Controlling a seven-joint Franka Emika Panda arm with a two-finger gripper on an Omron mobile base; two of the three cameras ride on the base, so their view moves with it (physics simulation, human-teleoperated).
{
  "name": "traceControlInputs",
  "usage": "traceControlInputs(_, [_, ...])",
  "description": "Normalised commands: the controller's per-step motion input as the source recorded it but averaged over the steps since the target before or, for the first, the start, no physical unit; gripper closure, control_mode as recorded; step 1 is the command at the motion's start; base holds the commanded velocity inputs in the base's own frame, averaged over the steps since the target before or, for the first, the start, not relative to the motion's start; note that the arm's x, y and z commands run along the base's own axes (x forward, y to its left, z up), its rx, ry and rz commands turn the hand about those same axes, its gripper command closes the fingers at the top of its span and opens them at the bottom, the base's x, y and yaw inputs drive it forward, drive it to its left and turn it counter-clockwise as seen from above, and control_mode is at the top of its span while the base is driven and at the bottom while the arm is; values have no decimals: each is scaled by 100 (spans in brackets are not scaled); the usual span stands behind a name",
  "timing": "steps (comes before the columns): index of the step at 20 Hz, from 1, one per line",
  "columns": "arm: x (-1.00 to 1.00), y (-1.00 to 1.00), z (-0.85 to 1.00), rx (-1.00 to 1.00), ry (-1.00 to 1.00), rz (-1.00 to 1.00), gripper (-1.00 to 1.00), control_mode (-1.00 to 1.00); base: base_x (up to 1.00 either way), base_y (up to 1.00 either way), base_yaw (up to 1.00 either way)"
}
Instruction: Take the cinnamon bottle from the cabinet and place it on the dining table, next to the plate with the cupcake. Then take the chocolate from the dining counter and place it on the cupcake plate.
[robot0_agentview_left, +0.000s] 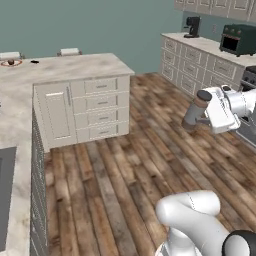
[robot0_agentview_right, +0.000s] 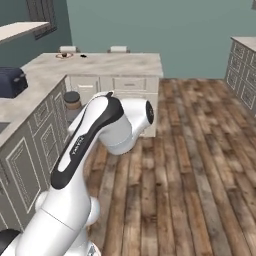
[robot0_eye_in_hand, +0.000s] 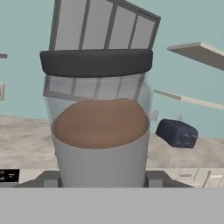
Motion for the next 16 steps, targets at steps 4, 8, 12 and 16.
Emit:
traceControlInputs(4, [0,0,0,0,0,0,100,100,73,-43,6])
traceControlInputs(8, [0,0,0,0,0,0,100,100,66,-43,8])
traceControlInputs(12, [0,0,0,0,0,0,100,100,67,-44,3])
traceControlInputs(16, [0,0,0,0,0,0,100,100,69,-43,1])
